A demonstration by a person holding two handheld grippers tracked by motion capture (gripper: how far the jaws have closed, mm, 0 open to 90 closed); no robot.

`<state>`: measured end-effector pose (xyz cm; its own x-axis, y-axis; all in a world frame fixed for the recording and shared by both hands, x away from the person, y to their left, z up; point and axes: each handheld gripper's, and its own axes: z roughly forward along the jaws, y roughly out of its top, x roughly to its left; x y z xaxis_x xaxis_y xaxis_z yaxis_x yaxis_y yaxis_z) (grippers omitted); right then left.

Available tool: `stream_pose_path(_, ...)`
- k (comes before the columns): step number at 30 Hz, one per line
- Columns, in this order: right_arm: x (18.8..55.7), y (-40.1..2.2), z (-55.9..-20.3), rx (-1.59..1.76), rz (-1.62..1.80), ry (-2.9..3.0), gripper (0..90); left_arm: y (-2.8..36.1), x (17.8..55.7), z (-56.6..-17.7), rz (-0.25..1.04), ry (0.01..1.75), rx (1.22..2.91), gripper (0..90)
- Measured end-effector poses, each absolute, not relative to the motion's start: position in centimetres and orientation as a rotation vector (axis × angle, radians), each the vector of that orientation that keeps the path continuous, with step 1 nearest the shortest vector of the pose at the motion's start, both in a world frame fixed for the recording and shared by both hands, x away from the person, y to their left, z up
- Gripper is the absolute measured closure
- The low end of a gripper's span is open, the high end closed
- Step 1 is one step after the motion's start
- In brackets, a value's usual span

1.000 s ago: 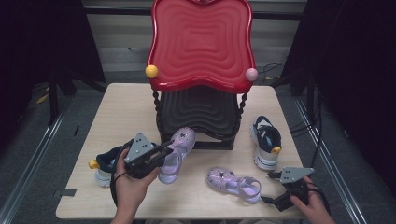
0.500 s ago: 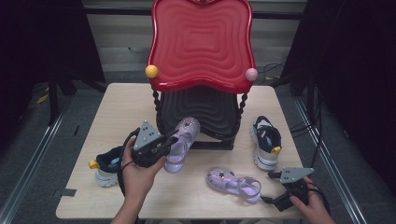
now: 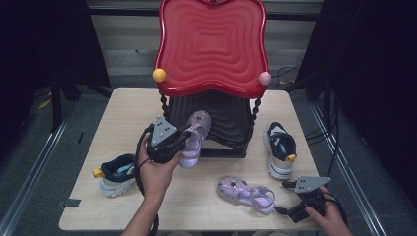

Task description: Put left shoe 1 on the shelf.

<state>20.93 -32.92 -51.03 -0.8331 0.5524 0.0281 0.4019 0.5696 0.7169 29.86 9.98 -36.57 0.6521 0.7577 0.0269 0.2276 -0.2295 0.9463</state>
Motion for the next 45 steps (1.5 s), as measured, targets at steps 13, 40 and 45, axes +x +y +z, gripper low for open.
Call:
stream_pose_path(13, 20.9, -32.9, -51.0, 0.802, 1.113, 2.601, 6.9, 8.4, 31.6, -36.3, 0.689, 0.843, 1.722, 82.1)
stream_pose_path(40, 20.9, -32.9, -51.0, 0.804, 1.113, 2.601, 6.9, 7.2, 35.4, -38.2, 0.777, 0.946, 1.568, 82.2)
stream_pose_path(45, 20.9, -32.9, -51.0, 0.803, 1.113, 2.601, 6.9, 6.6, 35.8, -38.7, 0.814, 0.946, 1.557, 82.2)
